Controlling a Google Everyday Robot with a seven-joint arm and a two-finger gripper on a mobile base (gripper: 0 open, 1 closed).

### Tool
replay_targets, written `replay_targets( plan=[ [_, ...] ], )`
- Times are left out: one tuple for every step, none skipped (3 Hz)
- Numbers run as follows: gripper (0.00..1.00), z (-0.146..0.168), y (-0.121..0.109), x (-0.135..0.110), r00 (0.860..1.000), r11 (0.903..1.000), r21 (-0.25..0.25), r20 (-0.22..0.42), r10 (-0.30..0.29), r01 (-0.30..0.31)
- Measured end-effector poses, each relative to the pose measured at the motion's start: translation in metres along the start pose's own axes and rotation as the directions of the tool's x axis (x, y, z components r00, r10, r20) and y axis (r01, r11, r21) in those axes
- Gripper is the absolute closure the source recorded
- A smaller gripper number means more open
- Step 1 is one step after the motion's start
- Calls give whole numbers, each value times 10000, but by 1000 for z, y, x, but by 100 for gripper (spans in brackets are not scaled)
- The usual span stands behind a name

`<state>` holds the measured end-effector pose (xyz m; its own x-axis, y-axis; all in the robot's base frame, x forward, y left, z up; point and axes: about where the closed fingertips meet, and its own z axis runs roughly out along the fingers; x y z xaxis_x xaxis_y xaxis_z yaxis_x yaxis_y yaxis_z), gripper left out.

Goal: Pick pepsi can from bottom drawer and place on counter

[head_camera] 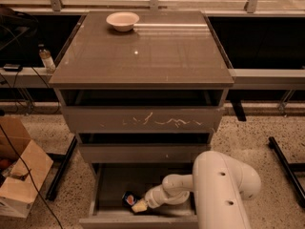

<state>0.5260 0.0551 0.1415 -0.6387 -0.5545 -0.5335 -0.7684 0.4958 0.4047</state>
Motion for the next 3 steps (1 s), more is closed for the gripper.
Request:
replay_targets(
  plan=[
    [100, -38, 35, -26, 9954, 9980, -615, 956, -90, 149],
    [100, -108, 82, -56, 9716, 9887, -1279, 2318, -469, 783],
    [100, -220, 146, -90, 9005, 9593, -1518, 4046, -1595, 2381]
  ],
)
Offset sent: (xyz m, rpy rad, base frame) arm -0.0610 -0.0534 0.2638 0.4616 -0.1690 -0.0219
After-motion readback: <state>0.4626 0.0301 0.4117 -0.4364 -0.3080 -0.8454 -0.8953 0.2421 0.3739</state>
